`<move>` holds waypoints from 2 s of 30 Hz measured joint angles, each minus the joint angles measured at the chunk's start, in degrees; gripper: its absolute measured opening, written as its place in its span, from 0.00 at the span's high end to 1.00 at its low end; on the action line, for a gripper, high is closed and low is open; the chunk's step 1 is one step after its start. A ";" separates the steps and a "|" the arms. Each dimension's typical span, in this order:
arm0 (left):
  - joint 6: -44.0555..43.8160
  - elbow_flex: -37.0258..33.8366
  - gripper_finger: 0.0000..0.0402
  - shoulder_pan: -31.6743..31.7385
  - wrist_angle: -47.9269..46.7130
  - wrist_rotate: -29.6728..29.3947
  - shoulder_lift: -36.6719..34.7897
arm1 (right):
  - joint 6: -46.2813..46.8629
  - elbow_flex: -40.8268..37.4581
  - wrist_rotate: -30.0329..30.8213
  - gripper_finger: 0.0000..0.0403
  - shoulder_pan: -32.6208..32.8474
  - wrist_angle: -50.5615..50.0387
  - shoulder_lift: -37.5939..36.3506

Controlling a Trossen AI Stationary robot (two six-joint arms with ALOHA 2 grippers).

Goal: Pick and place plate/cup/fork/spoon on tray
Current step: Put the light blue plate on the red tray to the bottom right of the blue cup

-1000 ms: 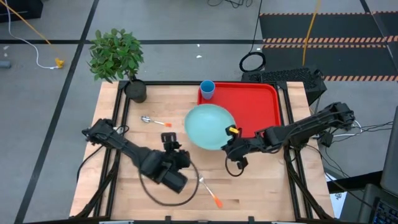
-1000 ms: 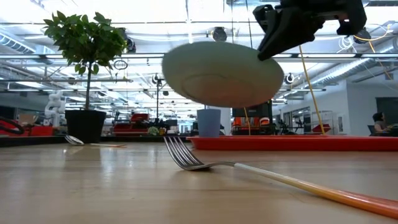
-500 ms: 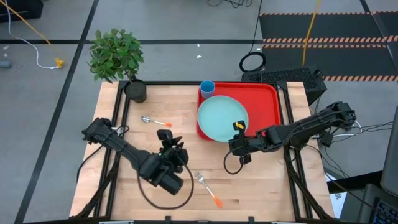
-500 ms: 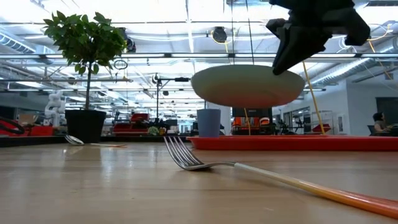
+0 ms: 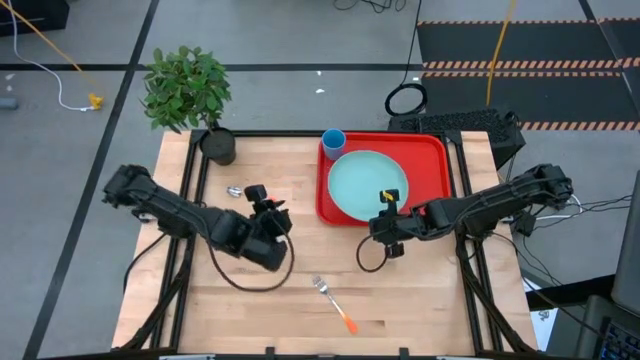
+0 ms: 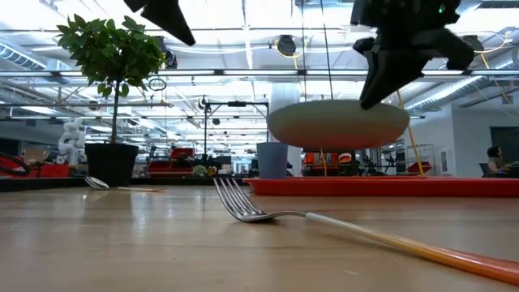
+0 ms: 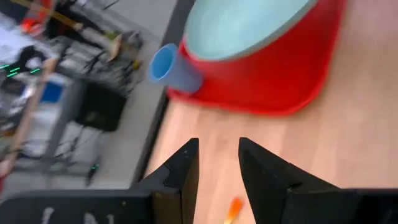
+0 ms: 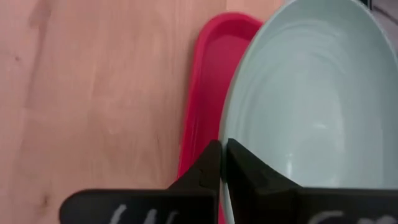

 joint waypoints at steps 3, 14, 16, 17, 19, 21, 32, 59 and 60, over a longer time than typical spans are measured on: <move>7.01 -5.80 0.71 1.55 10.62 3.46 -4.15 | 1.00 -1.45 -0.04 1.00 -1.31 -0.08 0.02; 13.16 -11.44 0.71 6.80 20.55 10.30 -8.23 | 1.89 -6.72 -0.20 1.00 -6.50 3.50 0.02; 13.21 -11.44 0.71 7.48 20.55 11.26 -8.22 | 1.64 -7.83 -0.22 1.00 -7.59 4.72 0.02; 13.19 -11.44 0.71 7.83 20.61 11.43 -8.22 | 1.63 -8.33 -0.22 1.00 -8.08 5.29 0.02; 13.31 -11.44 0.71 8.21 20.58 11.58 -8.22 | 1.58 -9.25 -0.37 1.00 -8.99 6.24 0.02; 13.73 -11.44 0.71 8.44 20.62 11.65 -8.22 | 1.44 -9.96 -1.95 1.00 -9.84 7.72 0.02; 14.56 -11.44 0.71 10.57 21.56 12.68 -8.22 | 1.73 -10.32 -3.26 1.00 -10.92 11.70 2.47; 15.78 -11.40 0.71 12.03 24.61 16.85 -8.20 | -0.64 -10.30 -8.35 0.97 -12.73 16.70 8.52; 15.78 -11.40 0.71 12.03 24.61 16.85 -8.20 | -0.54 -10.30 -8.83 0.97 -12.74 16.72 8.52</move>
